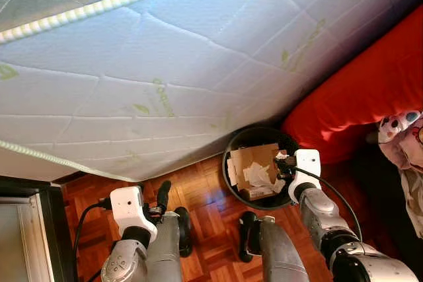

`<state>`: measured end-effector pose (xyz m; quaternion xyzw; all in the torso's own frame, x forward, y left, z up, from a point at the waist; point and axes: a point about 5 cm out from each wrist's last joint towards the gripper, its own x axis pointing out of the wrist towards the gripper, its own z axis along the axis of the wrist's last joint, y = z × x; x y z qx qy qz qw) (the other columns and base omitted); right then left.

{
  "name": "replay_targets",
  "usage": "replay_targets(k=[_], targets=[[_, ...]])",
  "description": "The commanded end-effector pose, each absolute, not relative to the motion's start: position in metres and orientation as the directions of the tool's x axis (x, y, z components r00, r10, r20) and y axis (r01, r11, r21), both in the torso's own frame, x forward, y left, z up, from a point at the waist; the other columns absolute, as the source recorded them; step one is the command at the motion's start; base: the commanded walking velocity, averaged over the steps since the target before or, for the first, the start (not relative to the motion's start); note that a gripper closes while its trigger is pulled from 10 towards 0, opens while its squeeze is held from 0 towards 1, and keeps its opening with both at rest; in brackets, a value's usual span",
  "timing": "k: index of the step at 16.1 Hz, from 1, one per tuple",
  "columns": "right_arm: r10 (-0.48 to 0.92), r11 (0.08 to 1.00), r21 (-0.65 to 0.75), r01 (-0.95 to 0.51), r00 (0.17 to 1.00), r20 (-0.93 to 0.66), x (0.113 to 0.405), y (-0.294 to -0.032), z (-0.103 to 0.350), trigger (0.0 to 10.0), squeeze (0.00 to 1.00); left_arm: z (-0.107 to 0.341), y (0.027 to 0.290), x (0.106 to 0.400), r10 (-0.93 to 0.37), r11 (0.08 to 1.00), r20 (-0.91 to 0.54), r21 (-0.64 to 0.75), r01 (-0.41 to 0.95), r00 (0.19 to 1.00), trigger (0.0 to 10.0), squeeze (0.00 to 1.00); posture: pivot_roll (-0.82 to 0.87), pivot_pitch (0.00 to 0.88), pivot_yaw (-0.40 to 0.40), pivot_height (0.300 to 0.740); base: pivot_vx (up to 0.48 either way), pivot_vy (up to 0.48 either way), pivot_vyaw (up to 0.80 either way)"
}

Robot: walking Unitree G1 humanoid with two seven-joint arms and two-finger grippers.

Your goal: Clean up the room

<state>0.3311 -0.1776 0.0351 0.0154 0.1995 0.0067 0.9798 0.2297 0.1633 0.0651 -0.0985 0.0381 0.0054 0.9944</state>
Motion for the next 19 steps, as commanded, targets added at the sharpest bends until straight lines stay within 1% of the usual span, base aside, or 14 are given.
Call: replay_targets(k=[1,7,8,9,10,12,14,16,18,19], targets=[[0.030,0.999,0.048,-0.009,0.887,-0.461,0.317,-0.176,0.017,10.0,1.00,0.057,0.167,0.222,0.016,0.981,-0.124,-0.190,-0.040,0.992,10.0,0.00,0.13,0.538,0.004,0.665,0.000,0.000,0.00],[0.093,0.995,0.076,-0.063,0.868,-0.489,0.313,-0.169,0.012,10.0,1.00,0.056,0.169,0.224,0.017,0.982,-0.135,-0.187,-0.042,0.991,10.0,0.00,0.13,0.527,0.008,0.665,0.000,0.000,0.00],[0.099,0.994,0.081,-0.068,0.864,-0.494,0.312,-0.168,0.010,10.0,0.79,0.056,0.169,0.225,0.017,0.982,-0.136,-0.186,-0.042,0.991,10.0,0.00,0.13,0.527,0.008,0.665,0.000,0.000,0.00],[0.104,0.994,0.085,-0.071,0.859,-0.501,0.310,-0.168,0.008,10.0,0.12,0.054,0.170,0.225,0.016,0.982,-0.140,-0.186,-0.042,0.990,10.0,0.00,0.13,0.526,0.009,0.665,0.000,0.000,0.00],[0.104,0.994,0.085,-0.070,0.858,-0.504,0.308,-0.168,0.006,10.0,0.00,0.053,0.170,0.225,0.015,0.982,-0.144,-0.186,-0.042,0.989,10.0,0.00,0.13,0.524,0.009,0.665,0.000,0.000,0.00],[0.079,0.995,0.094,-0.035,0.850,-0.522,0.299,-0.173,-0.002,10.0,0.00,0.041,0.173,0.224,0.019,0.982,-0.182,-0.181,-0.053,0.983,10.0,0.00,0.12,0.498,0.009,0.665,0.000,0.000,0.00],[0.049,0.991,0.133,0.028,0.840,-0.540,0.282,-0.182,-0.016,10.0,0.00,0.014,0.182,0.221,0.029,0.984,-0.273,-0.163,-0.076,0.961,10.0,0.00,0.09,0.416,0.010,0.665,0.000,0.000,0.00],[0.029,0.988,0.139,0.062,0.818,-0.574,0.266,-0.185,-0.029,10.0,0.00,-0.006,0.187,0.223,0.032,0.984,-0.352,-0.151,-0.090,0.936,10.0,0.00,0.07,0.335,0.008,0.665,0.000,0.000,0.00],[0.019,0.984,0.151,0.091,0.798,-0.602,0.249,-0.188,-0.041,10.0,0.00,-0.025,0.189,0.220,0.037,0.984,-0.432,-0.142,-0.109,0.901,10.0,0.00,0.04,0.274,0.006,0.690,0.000,0.000,0.00],[0.019,0.984,0.151,0.093,0.792,-0.611,0.246,-0.188,-0.043,10.0,0.00,-0.029,0.189,0.219,0.038,0.984,-0.453,-0.139,-0.113,0.891,10.0,0.00,0.03,0.233,0.006,0.695,0.000,0.000,0.00]])
